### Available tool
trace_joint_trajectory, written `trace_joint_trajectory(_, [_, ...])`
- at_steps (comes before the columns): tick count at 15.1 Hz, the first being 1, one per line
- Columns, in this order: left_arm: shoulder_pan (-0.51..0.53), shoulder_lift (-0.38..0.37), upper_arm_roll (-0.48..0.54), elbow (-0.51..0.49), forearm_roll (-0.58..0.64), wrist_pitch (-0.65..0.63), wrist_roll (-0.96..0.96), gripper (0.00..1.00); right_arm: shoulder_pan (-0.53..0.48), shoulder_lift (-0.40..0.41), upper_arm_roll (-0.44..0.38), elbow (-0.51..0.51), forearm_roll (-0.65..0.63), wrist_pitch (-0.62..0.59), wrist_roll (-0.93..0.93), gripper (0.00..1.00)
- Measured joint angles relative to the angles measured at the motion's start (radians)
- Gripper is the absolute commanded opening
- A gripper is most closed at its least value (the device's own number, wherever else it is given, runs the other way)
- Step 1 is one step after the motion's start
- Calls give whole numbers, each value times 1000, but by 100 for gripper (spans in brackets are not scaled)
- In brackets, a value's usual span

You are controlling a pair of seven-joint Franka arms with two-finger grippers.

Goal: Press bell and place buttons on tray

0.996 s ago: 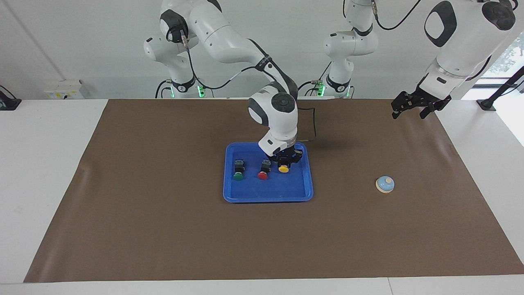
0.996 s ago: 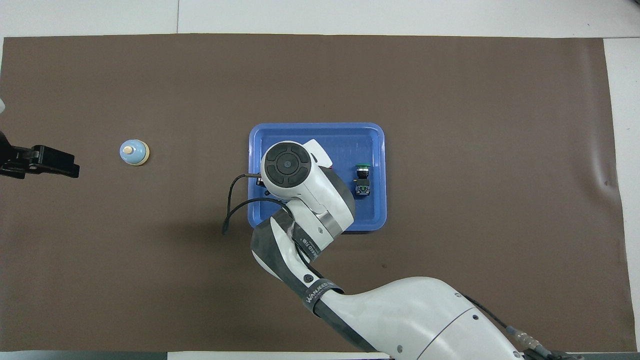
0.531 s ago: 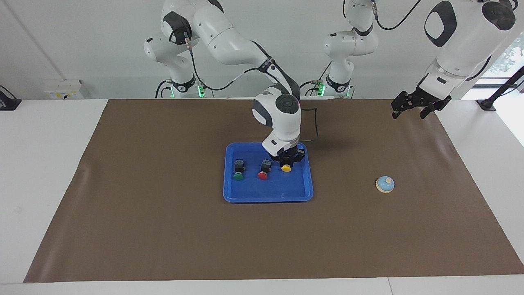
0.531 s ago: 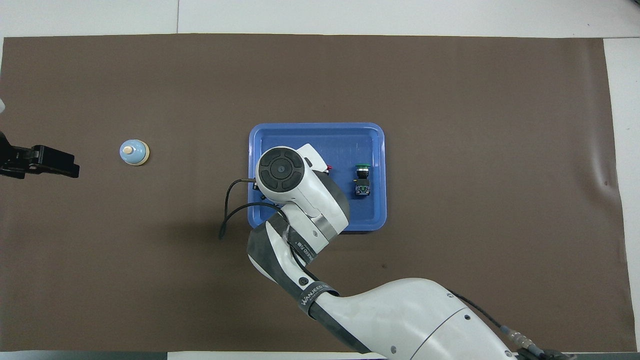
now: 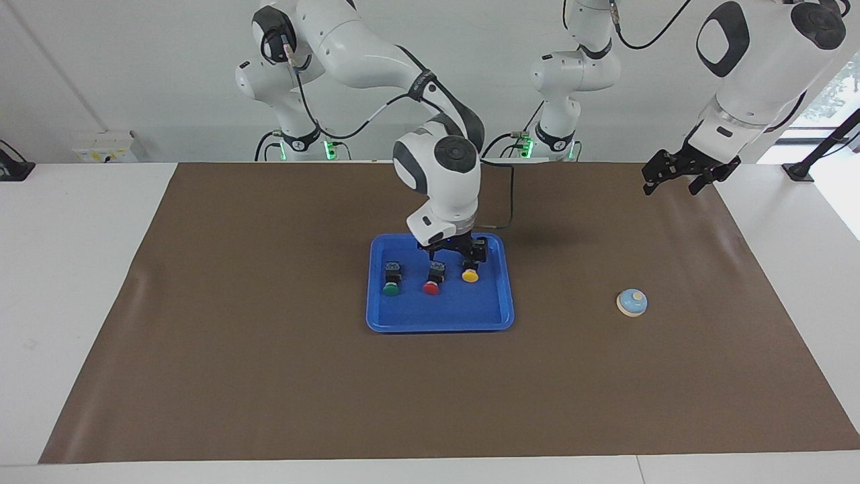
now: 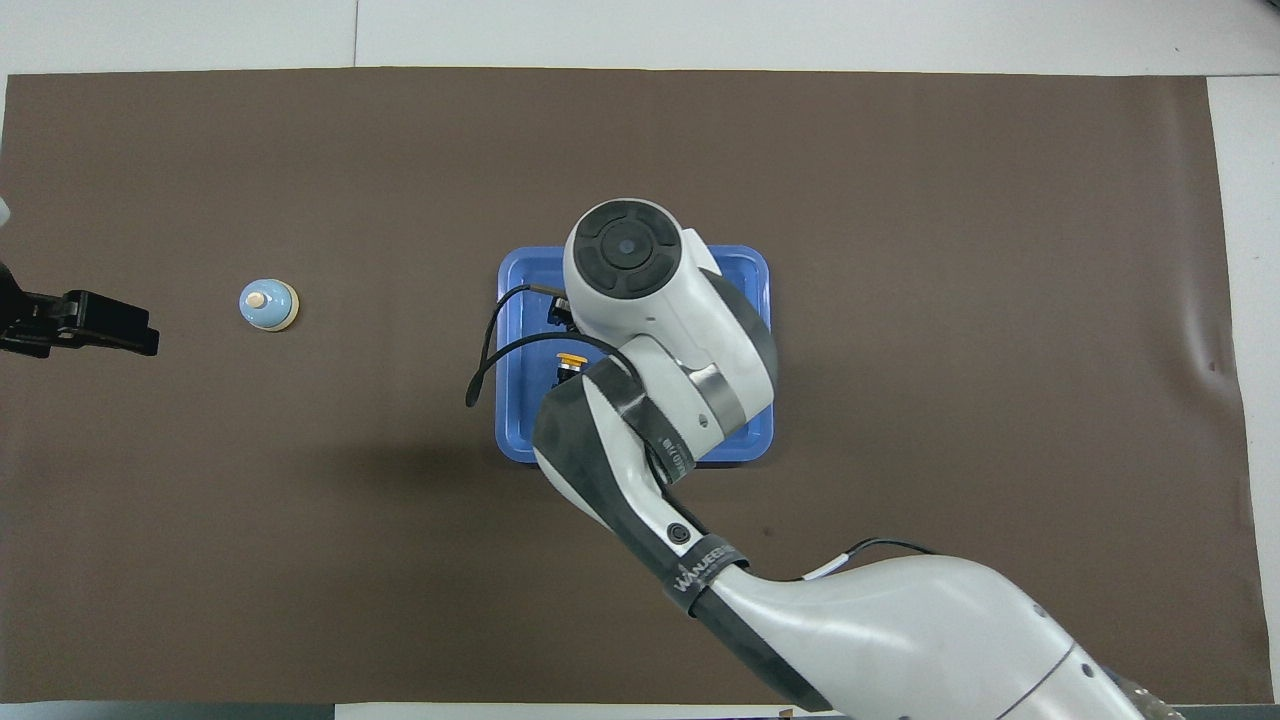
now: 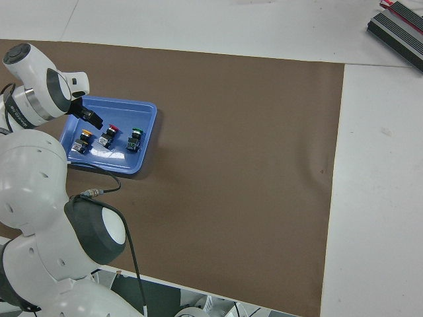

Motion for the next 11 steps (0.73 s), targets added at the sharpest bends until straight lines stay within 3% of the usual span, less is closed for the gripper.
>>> trace_joint_trajectory(3, [0,0,0,0,0,0,0,100,-118,-66,-1,0,0,-77,-103,100])
trace_joint_trajectory(11, [0,0,0,0,0,0,0,100,-407,-188,-3,-6,0,-310,-736,100])
